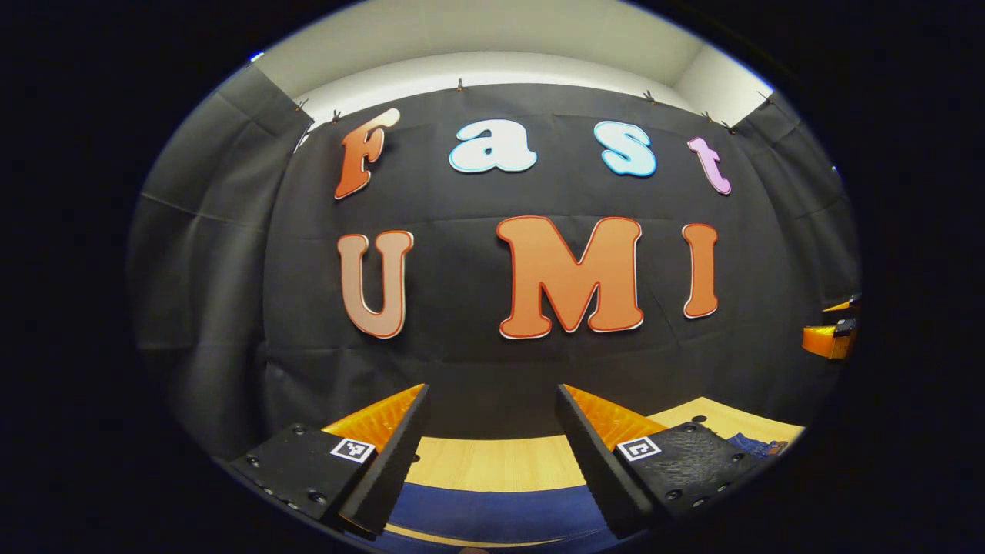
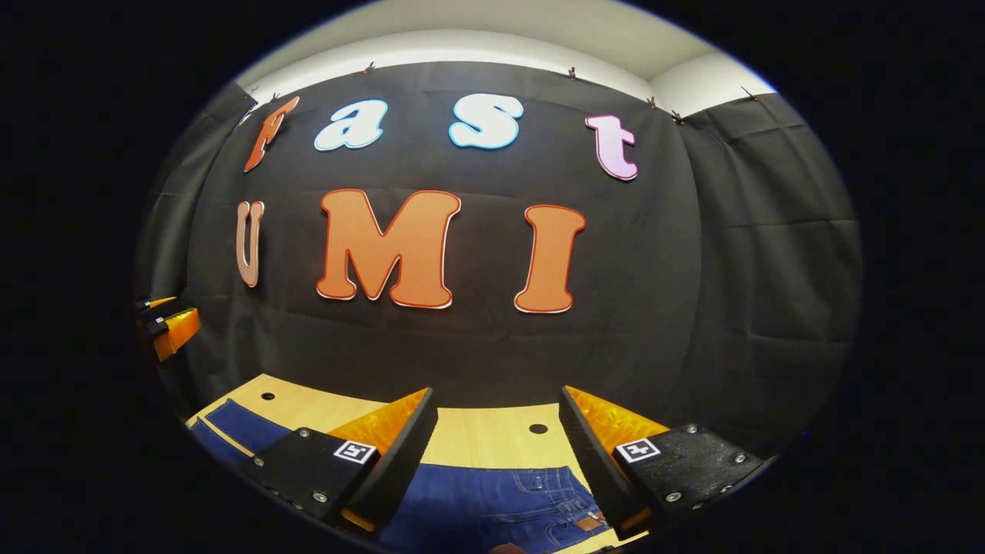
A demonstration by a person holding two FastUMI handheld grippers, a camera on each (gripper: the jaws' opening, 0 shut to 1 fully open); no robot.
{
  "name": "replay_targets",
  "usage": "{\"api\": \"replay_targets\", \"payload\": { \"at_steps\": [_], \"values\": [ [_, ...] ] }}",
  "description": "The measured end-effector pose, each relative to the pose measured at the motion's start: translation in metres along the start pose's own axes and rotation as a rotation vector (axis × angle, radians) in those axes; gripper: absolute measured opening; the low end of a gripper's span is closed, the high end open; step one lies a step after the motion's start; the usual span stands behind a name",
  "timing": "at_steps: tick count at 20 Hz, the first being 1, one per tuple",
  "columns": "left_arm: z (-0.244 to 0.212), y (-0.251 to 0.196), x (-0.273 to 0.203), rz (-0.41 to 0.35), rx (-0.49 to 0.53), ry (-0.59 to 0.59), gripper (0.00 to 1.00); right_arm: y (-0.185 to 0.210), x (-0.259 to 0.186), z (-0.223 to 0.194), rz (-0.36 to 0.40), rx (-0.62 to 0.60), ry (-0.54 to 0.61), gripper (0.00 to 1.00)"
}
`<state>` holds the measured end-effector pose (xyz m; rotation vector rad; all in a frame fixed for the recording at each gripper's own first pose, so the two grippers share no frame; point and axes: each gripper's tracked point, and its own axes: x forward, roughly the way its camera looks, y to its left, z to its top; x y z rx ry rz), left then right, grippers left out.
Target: Grasp the waist and the cuffs of the jeans and fold them to make the two legs overlap; first hold the waist and fold one-third of the jeans toward the cuffs, then hold the cuffs and fold the remaining one-third in the same direction to finish folding.
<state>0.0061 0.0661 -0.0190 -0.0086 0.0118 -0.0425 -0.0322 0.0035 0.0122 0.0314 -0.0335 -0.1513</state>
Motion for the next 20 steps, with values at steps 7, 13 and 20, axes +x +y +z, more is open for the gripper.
{"api": "replay_targets", "payload": {
  "at_steps": [7, 13, 20],
  "values": [
    [-0.023, 0.055, -0.019, 0.084, -0.012, 0.04, 0.99, 0.006, -0.009, -0.025, 0.009, -0.015, 0.037, 0.98],
    [-0.069, 0.1, -0.038, 0.163, -0.046, 0.163, 0.98, -0.02, -0.018, -0.073, -0.033, 0.055, 0.205, 0.98],
    [-0.137, 0.137, -0.069, 0.238, -0.067, 0.342, 0.98, -0.039, -0.025, -0.129, -0.063, 0.172, 0.4, 0.97]
  ]
}}
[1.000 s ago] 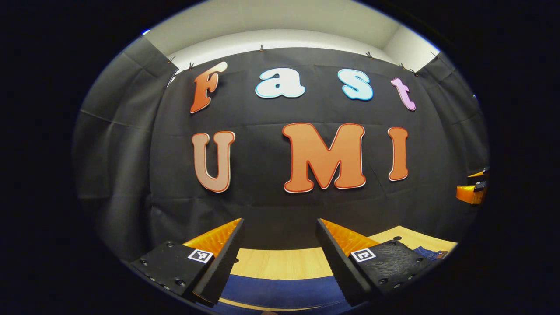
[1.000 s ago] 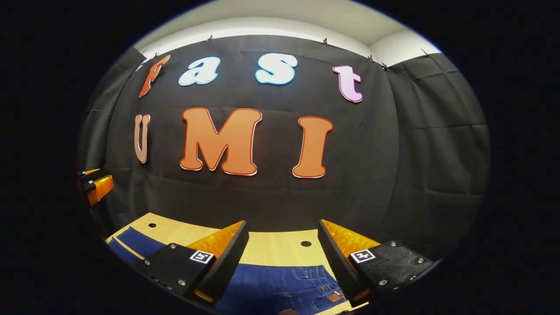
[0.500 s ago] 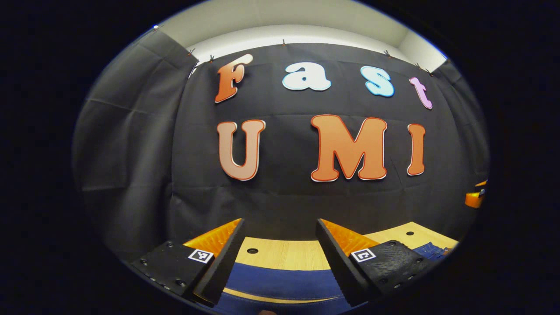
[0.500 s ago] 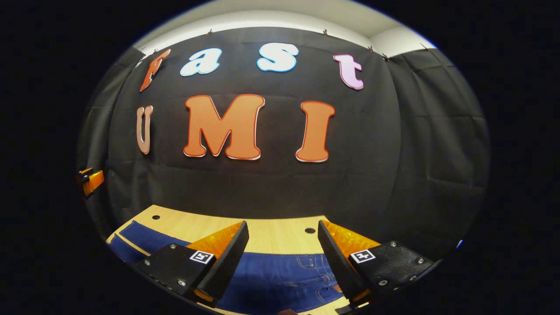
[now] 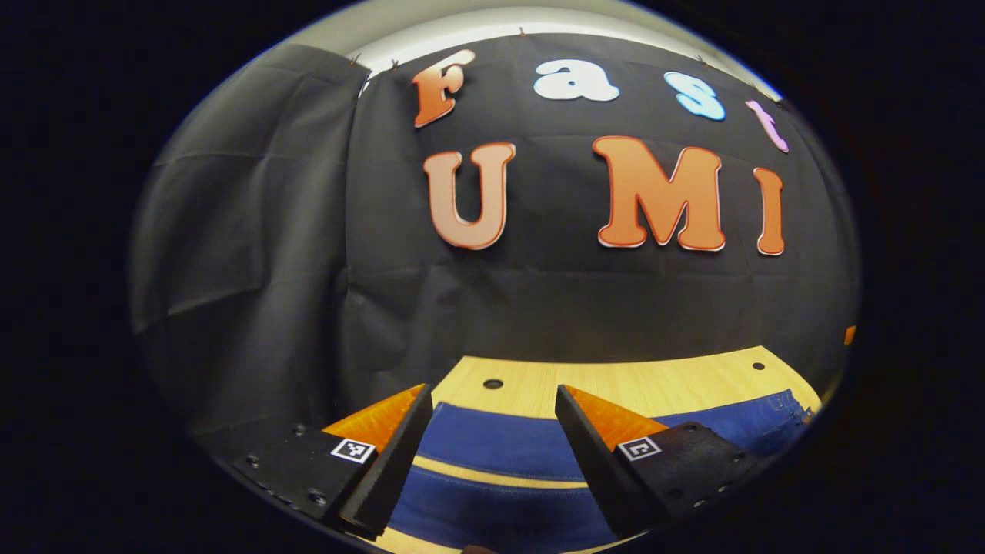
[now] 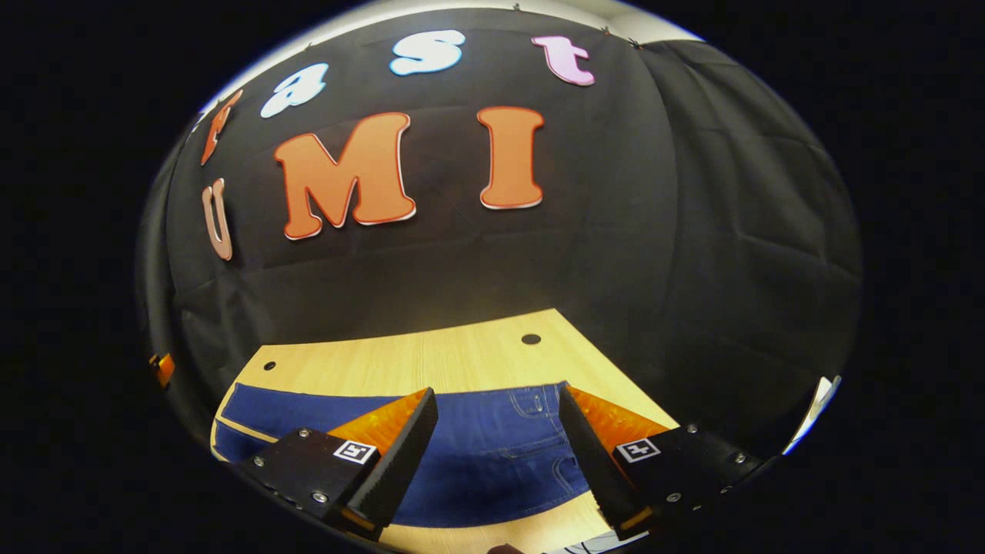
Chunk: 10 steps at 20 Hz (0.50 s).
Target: Grasp the waist and the cuffs of the jeans and fold them to make the two legs overlap; first hold the waist and fold one-third of the jeans toward the cuffs, then hold the cuffs and fold the remaining one-third in the same direction to finish folding.
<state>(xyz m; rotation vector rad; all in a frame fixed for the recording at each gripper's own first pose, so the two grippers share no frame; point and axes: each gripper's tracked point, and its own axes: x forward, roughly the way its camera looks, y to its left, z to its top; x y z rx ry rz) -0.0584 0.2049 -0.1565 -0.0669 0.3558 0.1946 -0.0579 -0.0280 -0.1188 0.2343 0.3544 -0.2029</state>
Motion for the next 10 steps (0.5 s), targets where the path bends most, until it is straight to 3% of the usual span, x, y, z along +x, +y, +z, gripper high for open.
{"api": "replay_targets", "payload": {
  "at_steps": [4, 10],
  "values": [
    [-0.051, 0.046, 0.012, 0.054, -0.118, 0.149, 1.0, -0.021, 0.014, -0.036, -0.026, 0.091, 0.126, 0.97],
    [-0.115, 0.107, 0.018, 0.146, -0.214, 0.348, 0.98, -0.038, 0.027, -0.069, -0.061, 0.15, 0.241, 0.97]
  ]
}}
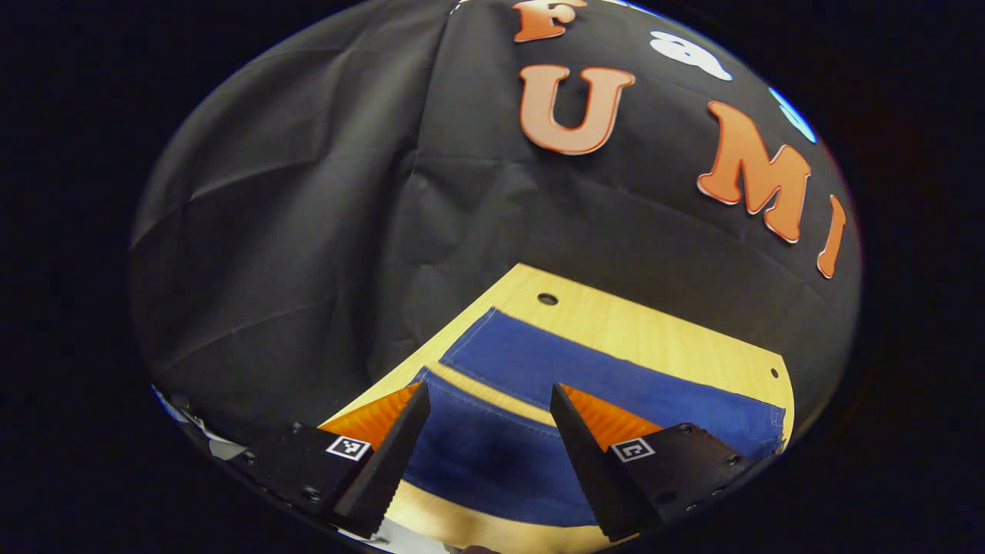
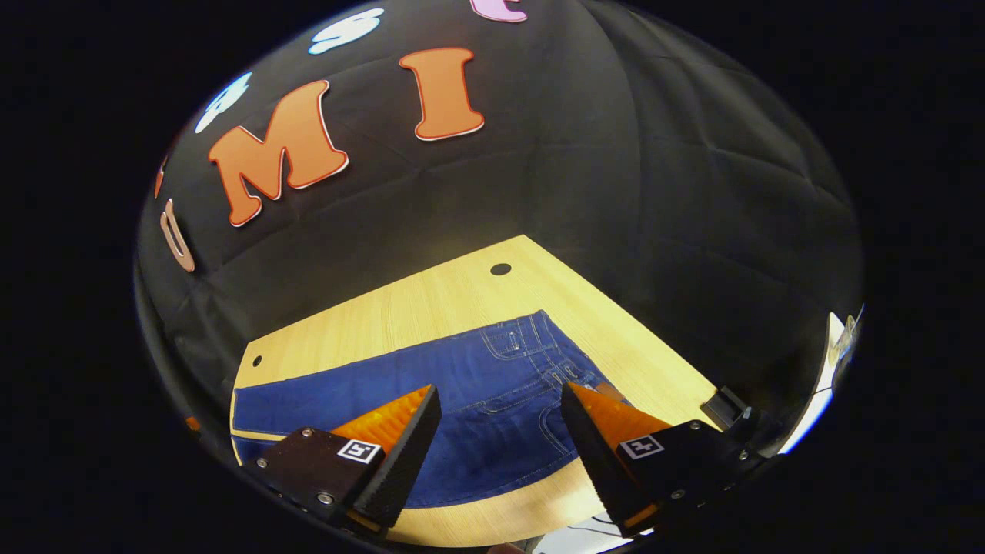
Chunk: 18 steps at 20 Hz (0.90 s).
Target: Grasp the waist and the cuffs of the jeans and fold them to make the two legs overlap; first hold the waist and fold one-third of the jeans toward the cuffs, then hold the cuffs and fold the remaining one-third in the same direction to finish folding.
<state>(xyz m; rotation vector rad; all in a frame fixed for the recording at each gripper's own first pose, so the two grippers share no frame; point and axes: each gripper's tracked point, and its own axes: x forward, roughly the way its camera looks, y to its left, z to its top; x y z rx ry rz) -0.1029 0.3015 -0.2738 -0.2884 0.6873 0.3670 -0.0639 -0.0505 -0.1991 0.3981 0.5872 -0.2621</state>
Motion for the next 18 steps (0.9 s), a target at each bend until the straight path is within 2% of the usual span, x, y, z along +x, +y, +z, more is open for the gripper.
{"api": "replay_targets", "payload": {
  "at_steps": [4, 8, 10, 18],
  "values": [
    [-0.033, 0.025, 0.018, 0.029, -0.106, 0.163, 0.99, -0.01, 0.013, -0.016, 0.008, 0.061, 0.085, 0.98],
    [-0.062, 0.045, 0.039, 0.069, -0.23, 0.272, 0.98, -0.019, 0.024, -0.034, 0.027, 0.208, 0.172, 0.98],
    [-0.075, 0.05, 0.048, 0.062, -0.298, 0.327, 0.98, -0.025, 0.031, -0.043, 0.032, 0.267, 0.212, 0.98],
    [-0.117, 0.08, 0.064, 0.067, -0.501, 0.473, 0.98, -0.047, 0.056, -0.074, 0.001, 0.309, 0.333, 0.98]
  ]
}}
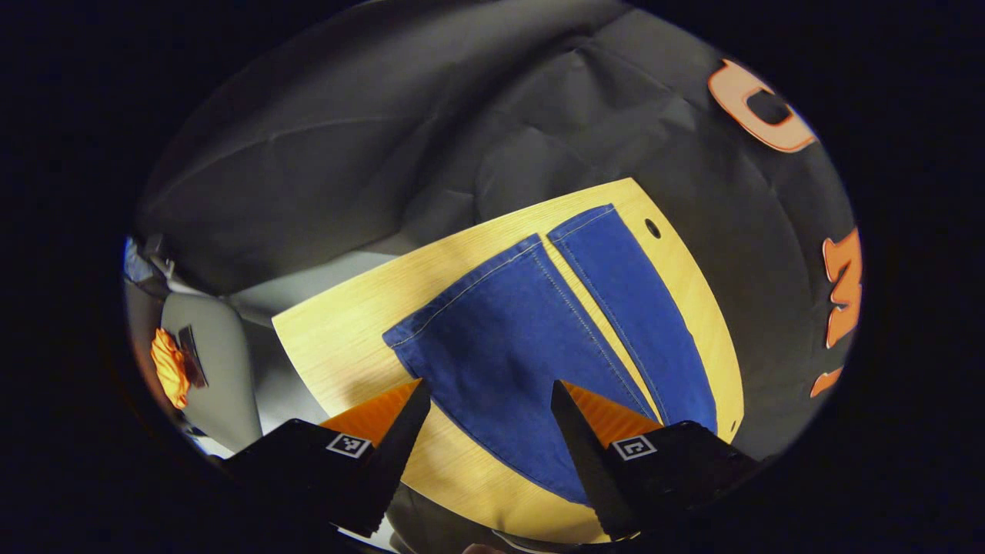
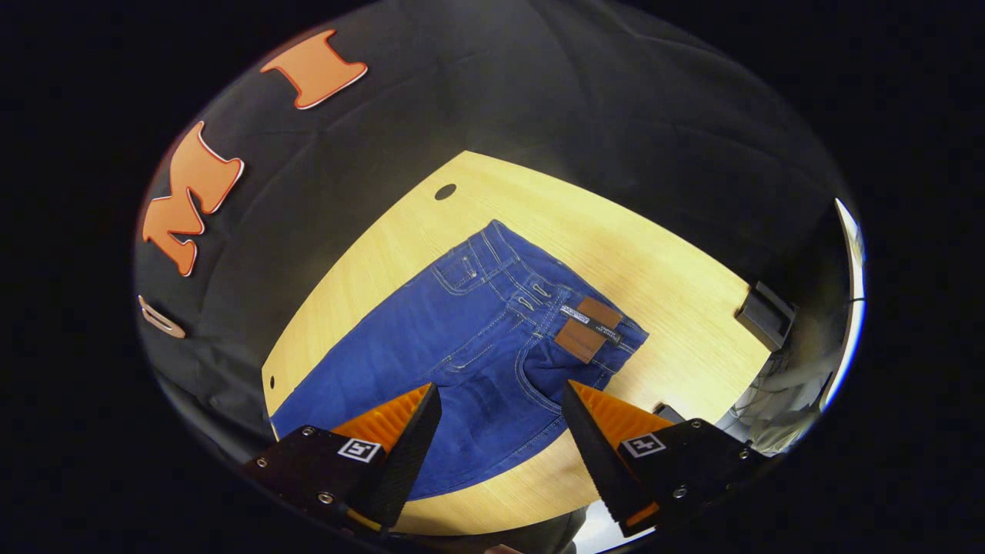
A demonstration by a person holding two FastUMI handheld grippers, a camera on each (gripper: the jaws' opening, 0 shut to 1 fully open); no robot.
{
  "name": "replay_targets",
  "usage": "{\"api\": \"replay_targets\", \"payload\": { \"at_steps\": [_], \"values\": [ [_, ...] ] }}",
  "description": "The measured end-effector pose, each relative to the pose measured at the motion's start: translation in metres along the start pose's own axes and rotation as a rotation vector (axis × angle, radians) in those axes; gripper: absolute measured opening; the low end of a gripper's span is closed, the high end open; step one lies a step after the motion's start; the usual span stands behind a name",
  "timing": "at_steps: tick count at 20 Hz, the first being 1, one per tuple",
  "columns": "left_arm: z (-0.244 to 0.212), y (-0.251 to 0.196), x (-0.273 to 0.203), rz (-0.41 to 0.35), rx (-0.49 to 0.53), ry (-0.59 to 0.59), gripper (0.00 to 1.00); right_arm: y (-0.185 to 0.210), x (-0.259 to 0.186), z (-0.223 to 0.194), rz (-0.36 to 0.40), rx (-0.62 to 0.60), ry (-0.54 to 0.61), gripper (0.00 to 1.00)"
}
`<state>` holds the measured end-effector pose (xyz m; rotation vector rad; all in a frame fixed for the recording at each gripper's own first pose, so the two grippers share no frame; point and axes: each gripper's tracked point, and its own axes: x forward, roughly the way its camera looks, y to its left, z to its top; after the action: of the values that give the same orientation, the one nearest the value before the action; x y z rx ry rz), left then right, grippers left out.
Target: Grasp the waist and the cuffs of the jeans and fold them to make the two legs overlap; first hold the waist and fold one-third of the jeans toward the cuffs, then hold the cuffs and fold the remaining one-third in the same direction to finish folding.
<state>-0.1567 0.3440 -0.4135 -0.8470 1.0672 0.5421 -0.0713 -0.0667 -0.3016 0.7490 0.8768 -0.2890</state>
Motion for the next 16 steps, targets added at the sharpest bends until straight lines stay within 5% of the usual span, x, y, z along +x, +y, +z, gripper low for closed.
{"api": "replay_targets", "payload": {
  "at_steps": [3, 16],
  "values": [
    [-0.002, 0.019, 0.013, 0.028, -0.036, 0.032, 0.98, -0.007, 0.01, -0.008, -0.001, 0.024, 0.037, 0.98],
    [0.028, 0.016, 0.03, -0.055, -0.102, 0.031, 0.95, -0.028, 0.037, -0.014, -0.003, 0.166, 0.093, 0.98]
  ]
}}
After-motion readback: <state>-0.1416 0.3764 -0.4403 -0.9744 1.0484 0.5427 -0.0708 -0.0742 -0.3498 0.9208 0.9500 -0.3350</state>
